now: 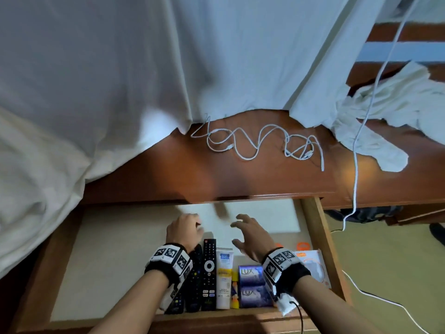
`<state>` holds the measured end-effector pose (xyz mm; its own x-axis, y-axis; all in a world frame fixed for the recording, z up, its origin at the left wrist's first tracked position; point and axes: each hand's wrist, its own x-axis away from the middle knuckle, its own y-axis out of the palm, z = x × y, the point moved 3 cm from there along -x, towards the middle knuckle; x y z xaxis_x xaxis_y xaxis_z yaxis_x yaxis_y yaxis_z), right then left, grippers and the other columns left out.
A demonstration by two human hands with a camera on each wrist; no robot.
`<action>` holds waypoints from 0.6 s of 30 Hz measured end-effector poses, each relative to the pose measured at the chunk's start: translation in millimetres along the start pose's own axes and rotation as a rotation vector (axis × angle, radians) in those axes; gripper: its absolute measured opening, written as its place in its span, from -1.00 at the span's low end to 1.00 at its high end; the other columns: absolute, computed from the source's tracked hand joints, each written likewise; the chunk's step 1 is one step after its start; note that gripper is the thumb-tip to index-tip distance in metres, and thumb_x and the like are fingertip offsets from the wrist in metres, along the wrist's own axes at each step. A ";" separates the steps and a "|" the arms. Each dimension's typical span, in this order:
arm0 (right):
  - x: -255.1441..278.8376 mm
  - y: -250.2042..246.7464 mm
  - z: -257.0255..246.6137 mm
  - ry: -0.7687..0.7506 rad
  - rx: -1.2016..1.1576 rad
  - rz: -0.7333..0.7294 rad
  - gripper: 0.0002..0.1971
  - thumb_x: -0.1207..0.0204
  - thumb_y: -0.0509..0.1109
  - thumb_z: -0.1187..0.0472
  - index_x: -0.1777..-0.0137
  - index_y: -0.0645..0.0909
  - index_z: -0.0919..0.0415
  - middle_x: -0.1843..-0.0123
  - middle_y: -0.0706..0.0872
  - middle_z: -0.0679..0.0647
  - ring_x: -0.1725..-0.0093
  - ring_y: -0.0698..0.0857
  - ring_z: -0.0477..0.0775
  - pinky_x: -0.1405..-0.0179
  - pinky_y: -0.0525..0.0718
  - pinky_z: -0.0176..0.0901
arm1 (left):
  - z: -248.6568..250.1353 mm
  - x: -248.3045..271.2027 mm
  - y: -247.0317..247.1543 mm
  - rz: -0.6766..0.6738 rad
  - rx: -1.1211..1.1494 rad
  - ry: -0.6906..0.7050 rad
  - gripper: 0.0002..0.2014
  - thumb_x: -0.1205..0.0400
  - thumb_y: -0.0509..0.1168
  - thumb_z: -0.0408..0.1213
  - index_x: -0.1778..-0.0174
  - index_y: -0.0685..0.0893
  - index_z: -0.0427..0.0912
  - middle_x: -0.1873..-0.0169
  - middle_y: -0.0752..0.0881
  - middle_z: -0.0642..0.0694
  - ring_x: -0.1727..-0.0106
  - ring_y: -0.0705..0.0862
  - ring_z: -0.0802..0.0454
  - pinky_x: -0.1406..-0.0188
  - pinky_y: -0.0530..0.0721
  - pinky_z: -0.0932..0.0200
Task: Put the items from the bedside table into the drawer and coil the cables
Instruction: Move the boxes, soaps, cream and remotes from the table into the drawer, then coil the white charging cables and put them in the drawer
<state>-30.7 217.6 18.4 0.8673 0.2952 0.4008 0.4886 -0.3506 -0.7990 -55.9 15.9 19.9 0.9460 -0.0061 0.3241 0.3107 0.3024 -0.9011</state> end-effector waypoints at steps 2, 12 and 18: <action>1.9 -30.1 14.3 0.032 -0.047 0.090 -0.61 -0.57 0.36 0.06 -0.40 0.54 0.03 -0.53 0.44 -0.06 -0.50 0.42 0.02 -0.34 0.53 -0.01 | 29.0 -13.0 -16.2 0.070 0.065 0.045 -0.81 -0.50 0.30 -0.05 0.08 0.75 0.01 0.12 0.82 0.05 0.03 0.77 -0.09 0.07 0.73 0.08; -31.9 -184.7 74.2 0.171 -0.279 0.609 -0.88 -0.47 0.42 0.07 0.05 0.69 0.05 0.07 0.77 -0.02 0.08 0.75 0.06 0.06 0.69 -0.01 | 174.5 -97.5 -95.1 0.329 0.312 0.343 -0.93 -0.47 0.40 -0.22 0.15 0.72 -0.03 0.15 0.78 -0.01 0.13 0.76 -0.09 0.08 0.72 -0.01; -79.4 -224.0 91.1 0.174 -0.240 0.624 -0.73 -0.61 0.27 0.20 -0.26 0.57 0.24 -0.19 0.73 0.21 -0.18 0.68 0.26 -0.13 0.57 0.02 | 212.7 -142.0 -101.9 0.217 0.039 0.339 -0.63 -0.57 0.35 -0.30 -0.32 0.59 -0.07 -0.27 0.63 -0.04 -0.29 0.64 -0.15 -0.27 0.60 -0.07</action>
<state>-217.6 353.7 124.7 0.9860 -0.1657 -0.0198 -0.1169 -0.6014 -0.7904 -241.6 188.7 126.9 0.9682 -0.2501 0.0084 0.1029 0.3674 -0.9243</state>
